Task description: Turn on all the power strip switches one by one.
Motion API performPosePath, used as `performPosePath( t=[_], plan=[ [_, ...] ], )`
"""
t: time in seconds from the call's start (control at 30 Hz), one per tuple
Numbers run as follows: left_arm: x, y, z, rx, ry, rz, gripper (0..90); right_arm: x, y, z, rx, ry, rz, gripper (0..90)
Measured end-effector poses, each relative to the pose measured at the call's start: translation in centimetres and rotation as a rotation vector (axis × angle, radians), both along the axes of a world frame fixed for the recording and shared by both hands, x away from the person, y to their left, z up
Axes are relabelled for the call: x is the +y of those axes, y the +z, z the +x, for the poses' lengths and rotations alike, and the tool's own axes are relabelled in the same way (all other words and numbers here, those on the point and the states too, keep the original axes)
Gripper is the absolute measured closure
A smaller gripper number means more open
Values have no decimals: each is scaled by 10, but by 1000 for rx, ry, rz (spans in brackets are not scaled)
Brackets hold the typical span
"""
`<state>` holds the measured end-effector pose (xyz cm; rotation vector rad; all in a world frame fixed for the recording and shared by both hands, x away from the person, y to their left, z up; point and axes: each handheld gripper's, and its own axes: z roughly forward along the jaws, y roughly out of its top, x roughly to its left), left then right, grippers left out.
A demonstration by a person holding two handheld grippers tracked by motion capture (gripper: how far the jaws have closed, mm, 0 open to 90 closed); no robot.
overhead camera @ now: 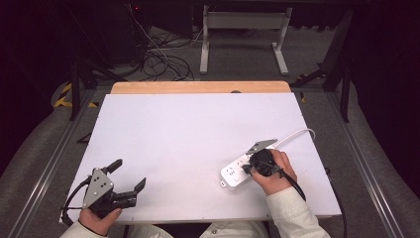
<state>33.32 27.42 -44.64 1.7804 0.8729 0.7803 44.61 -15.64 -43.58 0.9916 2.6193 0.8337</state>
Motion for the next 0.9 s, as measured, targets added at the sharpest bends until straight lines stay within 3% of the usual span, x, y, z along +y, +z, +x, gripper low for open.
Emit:
performPosePath(
  t=[0.1,0.17,0.23,0.63,0.77,0.9],
  plan=[
    [-1,-1,2,4,5,1,92,-3,26,-7,-71,20,77,900],
    [-1,-1,2,6,4,6,92,-2,37,-12,-103,30,90,900],
    [-1,0,1,0,7,5,92,-1,38,-15,-112,44,87,900],
    [0,0,0,-3,5,1,92,4,29,-13,-73,66,79,900],
    [-1,0,0,-4,4,2,92,14,20,-13,-34,121,49,900],
    [-1,0,0,-3,4,1,92,22,11,-12,-10,140,2,900]
  ],
)
